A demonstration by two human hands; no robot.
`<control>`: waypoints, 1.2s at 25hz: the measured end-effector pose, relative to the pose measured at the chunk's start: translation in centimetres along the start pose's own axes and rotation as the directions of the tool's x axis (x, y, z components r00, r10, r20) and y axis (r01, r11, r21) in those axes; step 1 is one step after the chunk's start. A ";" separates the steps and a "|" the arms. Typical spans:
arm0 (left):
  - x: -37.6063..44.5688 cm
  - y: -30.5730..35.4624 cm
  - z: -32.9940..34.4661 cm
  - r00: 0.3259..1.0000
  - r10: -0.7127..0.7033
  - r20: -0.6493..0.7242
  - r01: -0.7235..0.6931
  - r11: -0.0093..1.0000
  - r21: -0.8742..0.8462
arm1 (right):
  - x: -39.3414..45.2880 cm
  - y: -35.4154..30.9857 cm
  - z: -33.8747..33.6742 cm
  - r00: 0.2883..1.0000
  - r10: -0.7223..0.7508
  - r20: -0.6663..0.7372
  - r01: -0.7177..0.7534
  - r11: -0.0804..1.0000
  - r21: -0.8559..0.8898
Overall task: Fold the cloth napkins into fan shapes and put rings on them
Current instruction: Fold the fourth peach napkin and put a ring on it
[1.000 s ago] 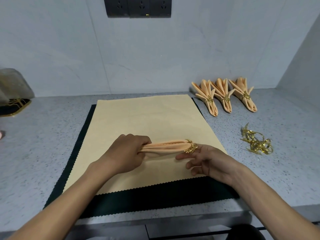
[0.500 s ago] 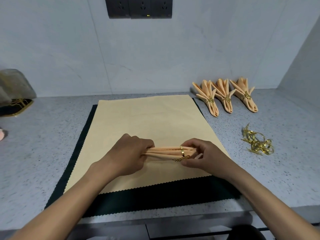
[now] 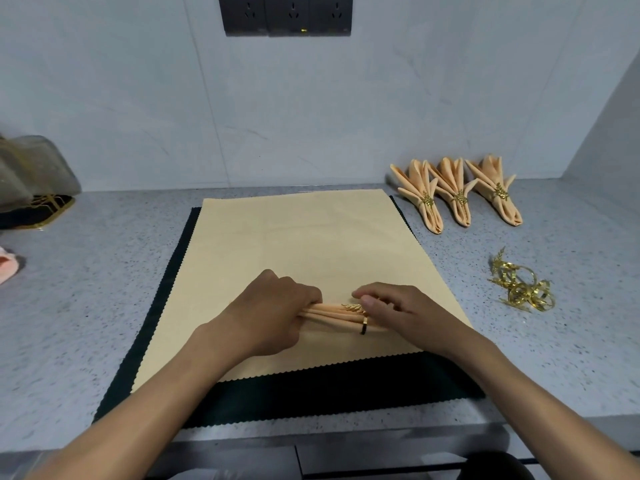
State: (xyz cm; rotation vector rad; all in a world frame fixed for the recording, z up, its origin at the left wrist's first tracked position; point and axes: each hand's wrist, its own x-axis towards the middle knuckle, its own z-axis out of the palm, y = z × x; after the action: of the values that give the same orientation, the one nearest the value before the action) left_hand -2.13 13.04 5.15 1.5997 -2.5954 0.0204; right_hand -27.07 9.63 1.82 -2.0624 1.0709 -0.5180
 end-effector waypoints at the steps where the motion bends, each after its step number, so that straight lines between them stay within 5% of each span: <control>1: 0.0 0.0 0.0 1.000 -0.006 0.005 0.006 1.000 -0.016 | -0.4 -0.1 0.2 0.999 -0.028 -0.027 0.027 0.998 -0.049; 5: 0.0 -0.3 0.2 1.000 -0.011 0.019 0.011 1.000 0.003 | -1.0 -0.1 1.4 0.979 -0.178 -0.102 0.140 0.942 -0.304; 21: -0.2 -0.1 0.3 0.996 0.012 0.091 -0.012 1.000 0.007 | 0.7 -0.8 4.1 0.934 -0.306 -0.185 0.221 0.900 -0.376; 30: 0.2 -0.5 1.1 0.984 -0.006 0.177 -0.023 0.987 0.161 | 0.2 2.4 4.4 0.965 -0.169 -0.200 0.121 0.965 -0.231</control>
State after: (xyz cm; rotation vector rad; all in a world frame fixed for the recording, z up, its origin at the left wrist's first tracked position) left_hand -1.85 12.54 4.08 1.7171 -2.7997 0.0977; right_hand -25.44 10.48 -2.79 -2.3304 1.1493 -0.7445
